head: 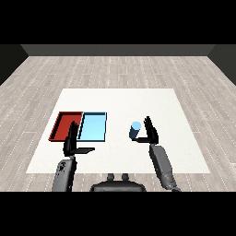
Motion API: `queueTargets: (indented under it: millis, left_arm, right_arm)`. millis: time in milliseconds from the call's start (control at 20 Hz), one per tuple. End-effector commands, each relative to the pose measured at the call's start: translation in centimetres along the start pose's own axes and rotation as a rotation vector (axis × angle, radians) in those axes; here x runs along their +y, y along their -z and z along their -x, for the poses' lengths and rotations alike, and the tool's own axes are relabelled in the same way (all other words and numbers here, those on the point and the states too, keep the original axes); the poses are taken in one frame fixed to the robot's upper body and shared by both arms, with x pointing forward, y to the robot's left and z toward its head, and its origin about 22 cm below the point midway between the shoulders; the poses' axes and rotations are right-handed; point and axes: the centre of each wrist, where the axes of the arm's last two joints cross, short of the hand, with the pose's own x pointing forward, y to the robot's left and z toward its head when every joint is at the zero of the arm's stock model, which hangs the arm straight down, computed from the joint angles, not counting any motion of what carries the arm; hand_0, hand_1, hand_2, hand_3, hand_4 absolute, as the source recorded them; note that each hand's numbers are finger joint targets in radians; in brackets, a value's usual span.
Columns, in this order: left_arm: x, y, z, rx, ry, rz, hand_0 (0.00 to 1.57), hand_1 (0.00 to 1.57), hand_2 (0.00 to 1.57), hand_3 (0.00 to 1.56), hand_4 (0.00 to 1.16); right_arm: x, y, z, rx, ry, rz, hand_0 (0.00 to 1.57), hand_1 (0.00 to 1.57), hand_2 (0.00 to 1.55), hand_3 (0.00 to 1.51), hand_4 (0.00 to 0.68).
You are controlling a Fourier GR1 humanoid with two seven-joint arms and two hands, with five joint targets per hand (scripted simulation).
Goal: Pick the blue can and put it in the blue box
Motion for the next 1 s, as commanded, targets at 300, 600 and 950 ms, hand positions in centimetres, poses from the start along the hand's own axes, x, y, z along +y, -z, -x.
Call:
queueTargets:
  millis: [300,600,950]
  left_arm:
    - [-1.8,0.6,-0.2,-0.01,-0.001,-0.008,0.0,0.0,0.0,0.0,0.0]
    - [-0.9,0.9,-0.8,-0.012,0.045,-0.017,0.0,0.0,0.0,0.0,0.0]
    - [-0.6,-0.5,-0.2,-0.036,0.043,-0.018,0.0,0.0,0.0,0.0,0.0]
  right_arm:
    - [-0.1,0.7,1.5,0.062,0.043,0.013,0.0,0.0,0.0,0.0,0.0]
    - [1.9,3.1,1.9,0.074,0.071,0.023,0.0,0.0,0.0,0.0,0.0]
    - [1.3,2.4,4.0,0.1,0.098,0.053,0.0,0.0,0.0,0.0,0.0]
